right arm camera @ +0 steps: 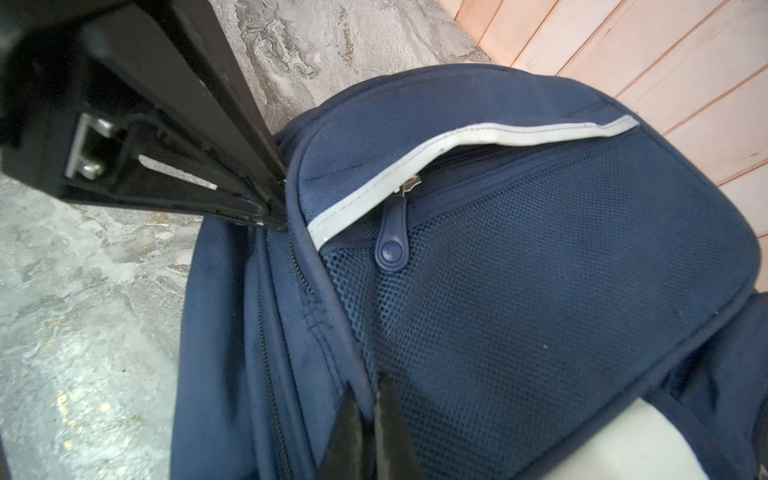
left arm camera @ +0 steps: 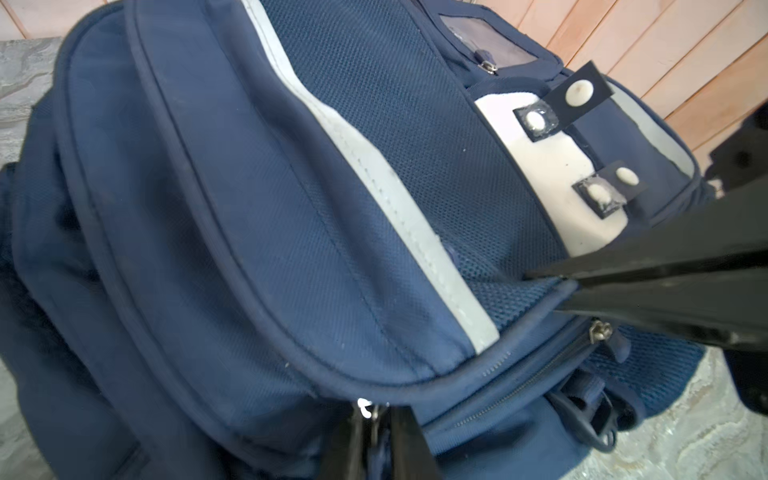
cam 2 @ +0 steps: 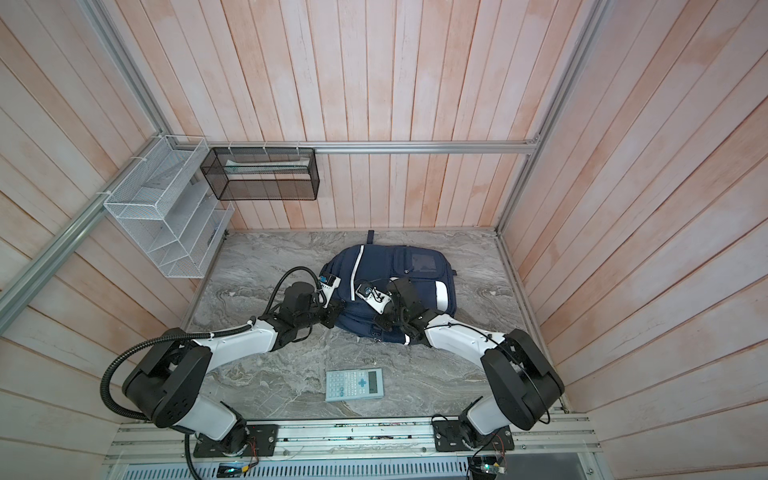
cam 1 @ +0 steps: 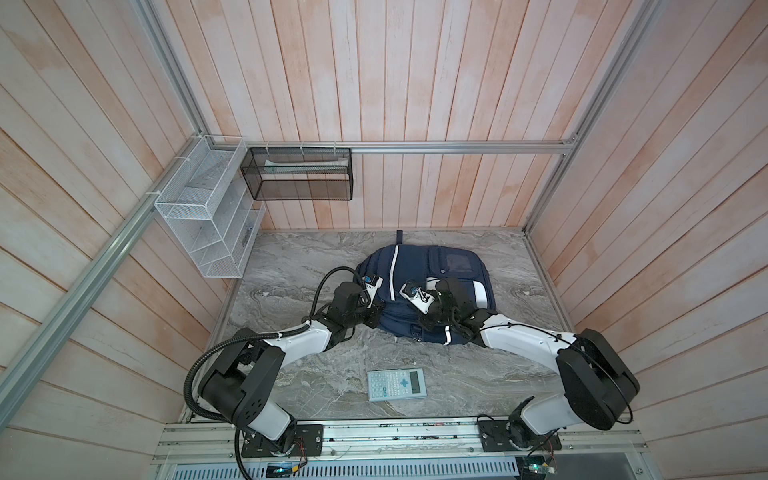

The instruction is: Pack the student bag

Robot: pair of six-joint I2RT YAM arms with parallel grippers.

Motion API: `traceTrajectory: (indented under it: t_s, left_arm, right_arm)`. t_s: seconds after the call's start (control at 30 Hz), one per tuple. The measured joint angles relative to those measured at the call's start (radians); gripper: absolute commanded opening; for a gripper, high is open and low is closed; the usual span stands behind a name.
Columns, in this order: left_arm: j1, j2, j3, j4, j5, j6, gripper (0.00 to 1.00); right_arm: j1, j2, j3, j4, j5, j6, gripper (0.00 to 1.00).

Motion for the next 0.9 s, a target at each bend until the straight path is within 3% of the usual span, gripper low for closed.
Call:
traceTrajectory:
  t_s: [0.23, 0.6, 0.8, 0.9]
  left_arm:
    - [0.014, -0.05, 0.003, -0.064, -0.055, -0.008, 0.0]
    - [0.085, -0.077, 0.139, -0.251, -0.024, 0.002, 0.0]
    - [0.052, -0.178, 0.046, -0.243, -0.055, -0.045, 0.0]
    - [-0.008, -0.241, -0.015, -0.24, -0.093, -0.096, 0.0]
  right_arm:
    - [0.0, 0.0, 0.0, 0.002, -0.015, -0.004, 0.0]
    - [0.007, -0.001, 0.0, 0.073, -0.027, -0.026, 0.0]
    - [-0.001, 0.036, 0.036, 0.029, -0.003, -0.016, 0.01]
    - [-0.016, 0.061, 0.069, -0.002, -0.002, -0.016, 0.29]
